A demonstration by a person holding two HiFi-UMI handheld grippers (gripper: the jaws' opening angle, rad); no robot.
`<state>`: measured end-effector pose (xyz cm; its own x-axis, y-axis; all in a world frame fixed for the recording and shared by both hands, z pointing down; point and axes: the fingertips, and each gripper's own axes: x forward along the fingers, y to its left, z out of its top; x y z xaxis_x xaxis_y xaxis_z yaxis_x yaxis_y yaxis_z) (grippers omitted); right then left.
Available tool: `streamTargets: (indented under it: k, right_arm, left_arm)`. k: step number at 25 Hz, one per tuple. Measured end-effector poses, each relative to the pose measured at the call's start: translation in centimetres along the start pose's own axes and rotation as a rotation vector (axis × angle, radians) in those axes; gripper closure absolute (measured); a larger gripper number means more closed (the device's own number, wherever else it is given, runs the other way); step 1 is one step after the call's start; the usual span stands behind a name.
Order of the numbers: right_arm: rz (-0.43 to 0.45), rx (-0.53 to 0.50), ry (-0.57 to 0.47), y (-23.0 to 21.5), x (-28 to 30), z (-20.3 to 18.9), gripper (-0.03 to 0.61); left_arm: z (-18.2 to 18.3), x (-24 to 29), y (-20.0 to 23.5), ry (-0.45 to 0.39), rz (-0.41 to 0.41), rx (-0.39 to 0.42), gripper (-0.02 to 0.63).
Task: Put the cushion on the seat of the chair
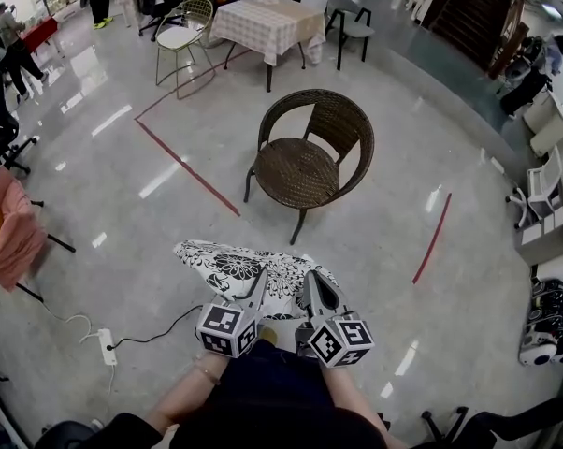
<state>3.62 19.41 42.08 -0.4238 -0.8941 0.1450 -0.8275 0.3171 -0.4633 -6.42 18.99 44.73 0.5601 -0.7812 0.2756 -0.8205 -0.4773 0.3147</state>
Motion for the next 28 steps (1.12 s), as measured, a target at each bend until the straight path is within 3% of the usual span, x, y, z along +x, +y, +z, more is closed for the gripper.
streamTargets:
  k: [20, 28]
  right_arm:
    - [0.027, 0.044, 0.034, -2.1, 1.0, 0.1, 0.561]
    - [-0.008, 0.057, 0.026, -3.8, 1.8, 0.5, 0.56]
  left_arm:
    - [-0.1, 1.8, -0.1, 0.012, 0.053, -0.014, 0.597]
    - [0.1, 3.6, 0.5, 0.022, 0.041, -0.02, 0.597]
